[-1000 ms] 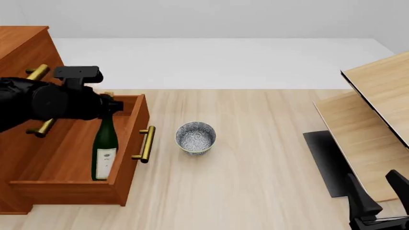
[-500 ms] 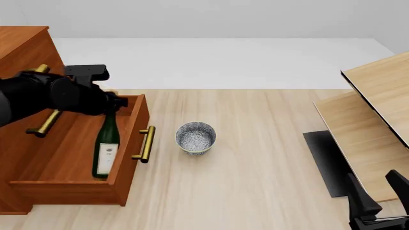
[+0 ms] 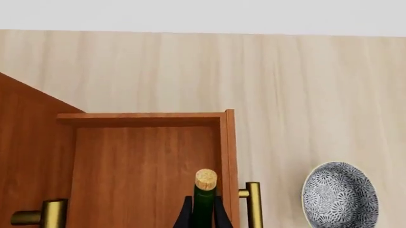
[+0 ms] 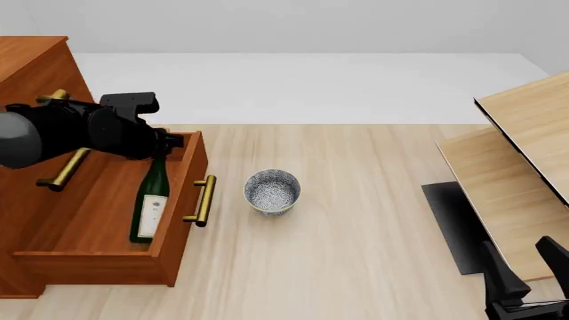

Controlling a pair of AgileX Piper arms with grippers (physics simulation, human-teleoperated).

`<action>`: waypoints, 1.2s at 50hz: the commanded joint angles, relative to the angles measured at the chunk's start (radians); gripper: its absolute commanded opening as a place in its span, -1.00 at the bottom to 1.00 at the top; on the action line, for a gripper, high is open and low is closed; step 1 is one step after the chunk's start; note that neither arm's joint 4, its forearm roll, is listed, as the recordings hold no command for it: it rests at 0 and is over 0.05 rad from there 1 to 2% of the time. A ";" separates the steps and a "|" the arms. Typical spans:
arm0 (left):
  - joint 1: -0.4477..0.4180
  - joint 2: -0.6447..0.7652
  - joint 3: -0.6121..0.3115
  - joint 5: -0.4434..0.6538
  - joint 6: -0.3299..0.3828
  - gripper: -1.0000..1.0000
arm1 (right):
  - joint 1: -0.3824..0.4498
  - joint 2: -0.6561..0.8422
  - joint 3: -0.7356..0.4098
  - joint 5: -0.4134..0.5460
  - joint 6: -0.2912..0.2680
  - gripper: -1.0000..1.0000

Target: Put the wine bottle in the bottom drawer of the cabinet.

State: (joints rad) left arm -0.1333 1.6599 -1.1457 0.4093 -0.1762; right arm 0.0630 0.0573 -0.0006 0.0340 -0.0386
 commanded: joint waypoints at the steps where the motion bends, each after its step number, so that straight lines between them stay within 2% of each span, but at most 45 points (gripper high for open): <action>1: 0.002 0.076 -0.022 0.034 -0.004 -1.00 | -0.001 -0.005 0.000 0.006 -0.001 1.00; 22: -0.003 0.105 -0.038 0.023 -0.004 -1.00 | -0.002 -0.005 0.000 0.006 0.000 1.00; 23: 0.001 0.111 -0.039 0.025 0.016 -1.00 | -0.003 -0.005 0.000 0.005 -0.002 1.00; 29: -0.014 0.121 -0.043 0.019 -0.003 -1.00 | -0.003 -0.007 0.000 0.009 -0.002 1.00; 31: -0.001 0.129 -0.050 0.020 0.014 -1.00 | -0.004 -0.013 0.000 0.013 0.001 1.00; 32: -0.016 0.128 -0.043 0.018 -0.006 -1.00 | -0.003 -0.011 0.000 0.012 0.000 1.00; 33: 0.007 0.137 -0.055 0.021 0.021 -1.00 | -0.005 -0.008 0.000 0.009 0.000 1.00; 39: -0.004 0.145 -0.048 0.011 0.004 -1.00 | -0.005 -0.009 0.000 0.011 0.001 1.00; 60: 0.013 0.174 -0.059 0.003 0.012 -1.00 | -0.005 -0.008 0.000 0.010 -0.002 1.00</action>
State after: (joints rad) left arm -0.1183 1.8037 -1.1941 0.3763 -0.1581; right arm 0.0591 0.0491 -0.0006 0.0454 -0.0402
